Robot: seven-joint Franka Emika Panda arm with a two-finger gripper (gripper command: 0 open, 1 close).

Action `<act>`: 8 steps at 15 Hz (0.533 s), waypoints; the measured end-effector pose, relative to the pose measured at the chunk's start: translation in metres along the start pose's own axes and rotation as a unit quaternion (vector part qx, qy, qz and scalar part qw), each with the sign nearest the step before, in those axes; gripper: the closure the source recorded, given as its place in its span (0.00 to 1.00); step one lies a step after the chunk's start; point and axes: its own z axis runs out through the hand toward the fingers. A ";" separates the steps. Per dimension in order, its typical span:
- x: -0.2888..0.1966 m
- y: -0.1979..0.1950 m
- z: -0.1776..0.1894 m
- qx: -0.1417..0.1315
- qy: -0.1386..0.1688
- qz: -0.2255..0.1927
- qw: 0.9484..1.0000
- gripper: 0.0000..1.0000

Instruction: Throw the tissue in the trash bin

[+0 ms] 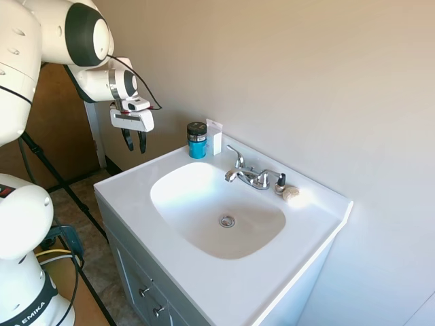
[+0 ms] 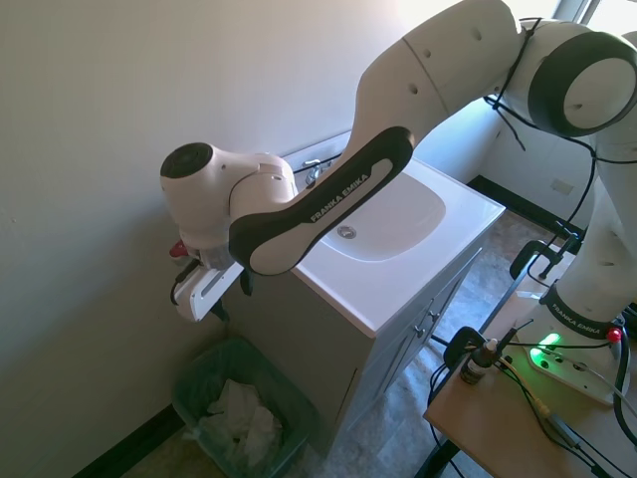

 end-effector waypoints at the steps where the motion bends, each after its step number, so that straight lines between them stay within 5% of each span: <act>1: 0.004 0.005 -0.015 0.005 0.006 0.004 1.000 0.00; 8: 0.020 0.080 -0.089 0.019 0.056 0.072 0.996 0.00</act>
